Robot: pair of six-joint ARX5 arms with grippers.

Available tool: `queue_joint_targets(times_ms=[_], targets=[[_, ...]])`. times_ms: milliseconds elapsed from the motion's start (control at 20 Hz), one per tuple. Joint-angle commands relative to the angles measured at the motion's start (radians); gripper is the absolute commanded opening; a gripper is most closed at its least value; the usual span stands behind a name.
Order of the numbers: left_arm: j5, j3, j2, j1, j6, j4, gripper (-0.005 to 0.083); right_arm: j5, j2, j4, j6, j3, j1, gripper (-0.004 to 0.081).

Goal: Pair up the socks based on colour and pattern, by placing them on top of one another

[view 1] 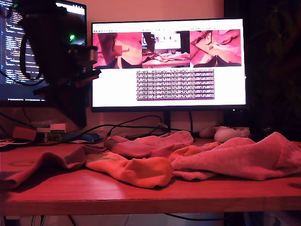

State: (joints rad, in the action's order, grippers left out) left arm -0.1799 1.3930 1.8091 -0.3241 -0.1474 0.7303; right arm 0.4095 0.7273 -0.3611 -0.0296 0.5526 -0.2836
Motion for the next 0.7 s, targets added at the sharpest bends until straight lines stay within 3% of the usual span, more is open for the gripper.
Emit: queue_joint_targets(times_ms=[0,450,650], targets=[[-0.016,-0.069,0.029,0.013,-0.026,-0.056,-0.0020,0.003,0.003,0.052,0.003,0.011,-0.004,-0.0011],[-0.111,-0.304,0.029,0.036,-0.043,-0.365,-0.0020,0.002,0.037,0.110,0.002,0.011,-0.004,-0.0011],[-0.061,-0.326,0.034,0.038,-0.042,-0.441,-0.0020,0.003,0.061,0.111,0.003,0.011,-0.004,-0.0011]])
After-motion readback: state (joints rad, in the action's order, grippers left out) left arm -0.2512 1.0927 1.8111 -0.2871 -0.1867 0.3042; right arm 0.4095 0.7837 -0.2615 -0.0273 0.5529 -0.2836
